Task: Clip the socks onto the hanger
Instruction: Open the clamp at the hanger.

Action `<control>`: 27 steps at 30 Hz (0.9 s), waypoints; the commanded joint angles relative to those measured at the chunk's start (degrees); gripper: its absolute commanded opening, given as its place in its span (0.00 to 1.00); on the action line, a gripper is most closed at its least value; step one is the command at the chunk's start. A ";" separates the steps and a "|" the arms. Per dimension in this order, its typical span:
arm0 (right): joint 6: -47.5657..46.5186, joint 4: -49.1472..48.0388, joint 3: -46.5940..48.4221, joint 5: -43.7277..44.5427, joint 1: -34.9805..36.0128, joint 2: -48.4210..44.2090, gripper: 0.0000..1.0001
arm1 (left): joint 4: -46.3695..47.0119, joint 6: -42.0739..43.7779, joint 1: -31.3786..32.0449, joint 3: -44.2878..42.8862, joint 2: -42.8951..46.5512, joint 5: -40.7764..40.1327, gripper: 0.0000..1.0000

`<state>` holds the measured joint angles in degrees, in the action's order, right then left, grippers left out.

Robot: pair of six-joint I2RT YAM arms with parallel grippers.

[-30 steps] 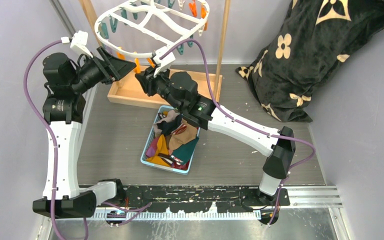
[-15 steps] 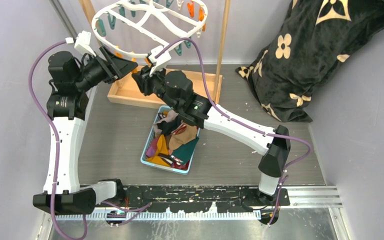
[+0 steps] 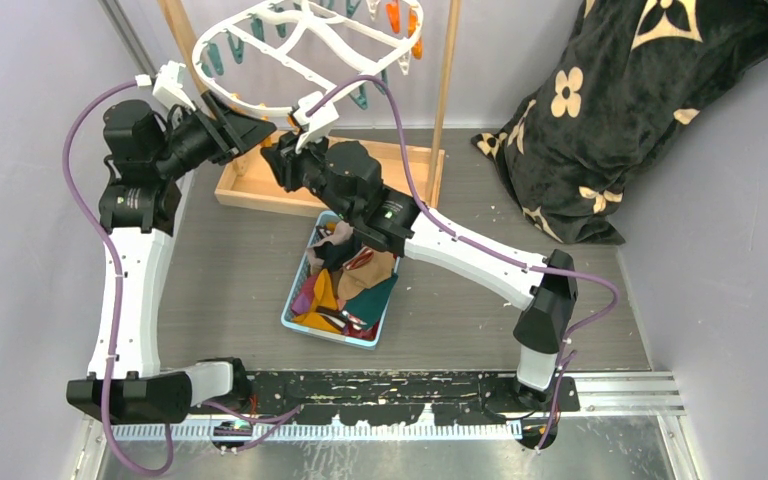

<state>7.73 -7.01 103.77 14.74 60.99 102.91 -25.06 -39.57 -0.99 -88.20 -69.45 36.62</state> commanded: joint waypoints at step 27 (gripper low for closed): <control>1.58 3.48 4.07 -0.23 2.64 1.68 0.43 | 1.65 3.62 0.47 -1.23 -0.04 -7.97 0.00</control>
<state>8.58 -5.54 106.72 15.79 61.36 105.91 -24.40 -37.45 -0.58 -88.03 -70.24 31.24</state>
